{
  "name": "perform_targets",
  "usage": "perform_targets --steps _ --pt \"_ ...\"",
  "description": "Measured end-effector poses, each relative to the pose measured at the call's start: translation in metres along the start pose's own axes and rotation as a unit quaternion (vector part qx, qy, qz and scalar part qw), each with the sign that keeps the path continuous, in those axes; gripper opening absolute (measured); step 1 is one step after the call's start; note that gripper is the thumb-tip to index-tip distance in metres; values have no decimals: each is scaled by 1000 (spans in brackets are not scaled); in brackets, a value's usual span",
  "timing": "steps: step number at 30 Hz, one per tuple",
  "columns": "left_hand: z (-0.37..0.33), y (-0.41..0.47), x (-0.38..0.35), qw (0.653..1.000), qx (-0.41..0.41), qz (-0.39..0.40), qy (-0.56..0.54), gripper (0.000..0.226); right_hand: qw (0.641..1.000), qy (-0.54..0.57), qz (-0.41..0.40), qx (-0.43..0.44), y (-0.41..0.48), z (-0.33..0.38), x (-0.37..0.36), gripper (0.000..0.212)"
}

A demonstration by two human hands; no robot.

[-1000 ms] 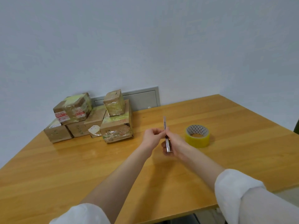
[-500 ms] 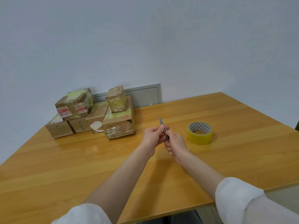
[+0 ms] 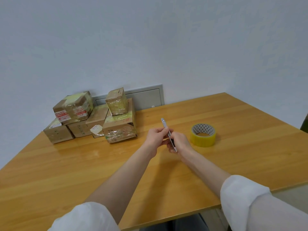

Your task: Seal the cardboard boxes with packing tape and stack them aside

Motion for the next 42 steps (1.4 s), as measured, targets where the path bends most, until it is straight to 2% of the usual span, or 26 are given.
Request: perform_targets --steps 2,4,6,8,10,12,15,19,28,37,42 --pt "-3 7 4 999 -3 -52 14 25 978 -180 -27 101 7 12 12 25" --pt "-6 13 8 995 0 -89 49 26 909 -348 -95 211 16 26 35 31" --pt "-8 16 6 992 -1 -79 101 27 821 -485 -143 265 24 39 58 37" --pt "-7 17 -1 990 14 -58 128 24 751 -598 -132 245 32 43 77 35" --pt "-3 15 -13 988 42 -27 145 20 713 -660 -107 212 38 38 87 30" --pt "2 15 -24 984 65 3 167 21 690 -683 -85 225 43 30 85 30" --pt "7 21 -37 979 75 17 187 26 697 -661 -92 262 56 27 78 17" --pt "9 44 -51 982 68 -25 175 7 700 -651 -111 271 82 32 73 20" --pt "18 119 -84 973 43 -98 204 24 696 -645 -137 286 149 35 57 23" --pt "16 148 -104 955 -8 -109 277 5 704 -634 -128 292 185 30 50 30" --pt "18 141 -94 954 3 -102 283 32 690 -642 -129 308 182 31 48 36"
Point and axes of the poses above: each hand's wrist, its own y-axis towards the middle knuckle, its own x-axis out of the back of the hand, z = x × y, the point moved 4 cm from there along y, towards the middle knuckle, and after that the axes turned 13 degrees about -z, right-handed, at the moved point
